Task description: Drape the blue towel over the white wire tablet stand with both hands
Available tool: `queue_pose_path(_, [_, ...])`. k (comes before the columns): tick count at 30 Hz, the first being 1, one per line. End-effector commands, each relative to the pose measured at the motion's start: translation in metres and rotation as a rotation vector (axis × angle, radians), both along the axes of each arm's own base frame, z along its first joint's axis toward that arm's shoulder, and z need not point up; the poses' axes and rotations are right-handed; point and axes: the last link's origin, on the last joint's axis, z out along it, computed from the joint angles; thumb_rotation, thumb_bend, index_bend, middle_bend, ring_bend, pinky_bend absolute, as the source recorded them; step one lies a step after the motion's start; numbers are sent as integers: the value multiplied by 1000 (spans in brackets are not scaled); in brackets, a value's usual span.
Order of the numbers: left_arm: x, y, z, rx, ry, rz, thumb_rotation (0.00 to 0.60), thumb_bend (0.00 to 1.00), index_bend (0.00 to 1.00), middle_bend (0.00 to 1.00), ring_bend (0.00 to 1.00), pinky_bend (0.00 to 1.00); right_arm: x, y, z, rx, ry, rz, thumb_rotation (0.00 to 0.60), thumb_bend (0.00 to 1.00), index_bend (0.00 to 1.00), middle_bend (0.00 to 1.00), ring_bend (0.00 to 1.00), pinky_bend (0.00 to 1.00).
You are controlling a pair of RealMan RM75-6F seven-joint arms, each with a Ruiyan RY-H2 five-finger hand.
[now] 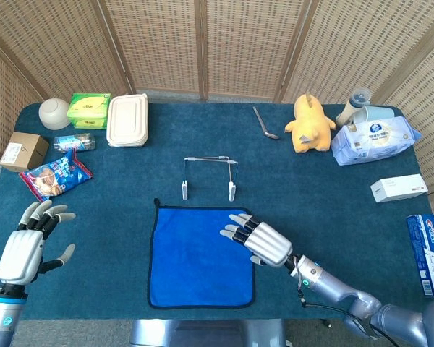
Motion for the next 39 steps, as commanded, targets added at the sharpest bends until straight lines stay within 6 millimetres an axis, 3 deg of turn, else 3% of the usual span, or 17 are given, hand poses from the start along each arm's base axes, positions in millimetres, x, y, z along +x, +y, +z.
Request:
queue_pose_path(1, [0,0,0,0,-1,0,600,409,289,227,123,7,-2,-1,-5,1,8,14,600,143,134,202,67,178])
queue_pose_path(27, [-2,-1,-3,-6,-10,6,600,410,288,227,123,7,-20,-12,-20,-7,48,22,600,143,139,199,55,172])
queue_pose_path(39, [-2,0,-6,-11,-12,3,600,410,289,227,123,7,-13,-15,-25,0,46,35,600,145,140,199,53,160])
